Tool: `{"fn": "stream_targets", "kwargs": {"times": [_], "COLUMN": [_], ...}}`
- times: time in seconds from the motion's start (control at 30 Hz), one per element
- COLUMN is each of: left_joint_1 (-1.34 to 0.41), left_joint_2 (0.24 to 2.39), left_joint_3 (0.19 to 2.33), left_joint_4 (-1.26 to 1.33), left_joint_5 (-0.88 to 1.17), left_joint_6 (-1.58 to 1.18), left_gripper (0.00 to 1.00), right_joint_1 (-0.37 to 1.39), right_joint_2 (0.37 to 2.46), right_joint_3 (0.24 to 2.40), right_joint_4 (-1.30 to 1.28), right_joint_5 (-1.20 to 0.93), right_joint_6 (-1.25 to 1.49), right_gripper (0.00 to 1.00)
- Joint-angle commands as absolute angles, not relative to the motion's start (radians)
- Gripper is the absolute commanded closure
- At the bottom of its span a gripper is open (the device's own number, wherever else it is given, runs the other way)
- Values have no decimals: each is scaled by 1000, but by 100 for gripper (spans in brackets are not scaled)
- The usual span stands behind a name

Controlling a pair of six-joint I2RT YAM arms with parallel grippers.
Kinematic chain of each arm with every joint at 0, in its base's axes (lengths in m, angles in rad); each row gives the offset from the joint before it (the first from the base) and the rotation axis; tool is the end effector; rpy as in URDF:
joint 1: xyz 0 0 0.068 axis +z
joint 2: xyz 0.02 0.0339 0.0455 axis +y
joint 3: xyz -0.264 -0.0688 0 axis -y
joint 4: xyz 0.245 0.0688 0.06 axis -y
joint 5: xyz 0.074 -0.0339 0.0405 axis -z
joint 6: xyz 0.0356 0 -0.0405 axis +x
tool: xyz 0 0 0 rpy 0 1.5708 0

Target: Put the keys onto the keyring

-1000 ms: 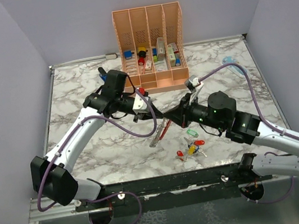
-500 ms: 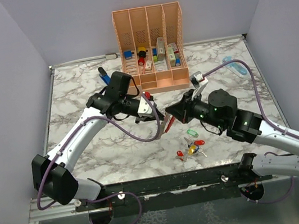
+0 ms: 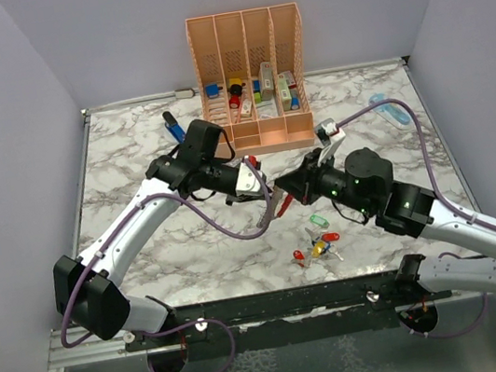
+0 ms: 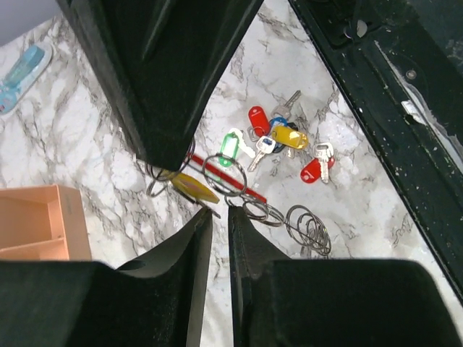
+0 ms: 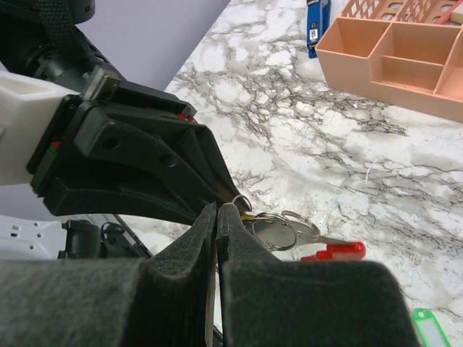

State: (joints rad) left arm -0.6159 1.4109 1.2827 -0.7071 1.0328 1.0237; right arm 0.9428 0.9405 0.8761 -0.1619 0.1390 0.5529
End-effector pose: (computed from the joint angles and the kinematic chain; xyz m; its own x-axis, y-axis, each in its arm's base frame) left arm 0.2195 -0.1928 0.3339 0.3396 0.2958 -0.8928 0.9156 -0.3214 0.2418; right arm 0.1328 0.1745 0.3464 -0.4914 0.2084 -0.8456 -0.5453 0.6835 0.4853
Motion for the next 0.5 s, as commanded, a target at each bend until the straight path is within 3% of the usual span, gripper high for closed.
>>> {"fn": "stream_targets", "kwargs": {"times": [0.0,0.07,0.13,0.47], "left_joint_1": [-619,-618,-614,-606], "left_joint_2": [1389,1385,1384,1388], "left_joint_3": [1308,1306,1307,1337], "left_joint_4": [-696,-684,-667,-636], "left_joint_5": [981,979,976,996], "left_joint_6": [1015,1006,993,962], "left_gripper": [64,46,41,39], "right_joint_1": [943,943,943,943], "right_joint_2": [890,887,888,896], "right_joint_3": [877,876,878,862], "right_joint_4": [-134,-138,-142,-165], "right_joint_5": [155,135,110,31], "right_joint_6": [559,552,538,511], "right_gripper": [99,99,99,99]}}
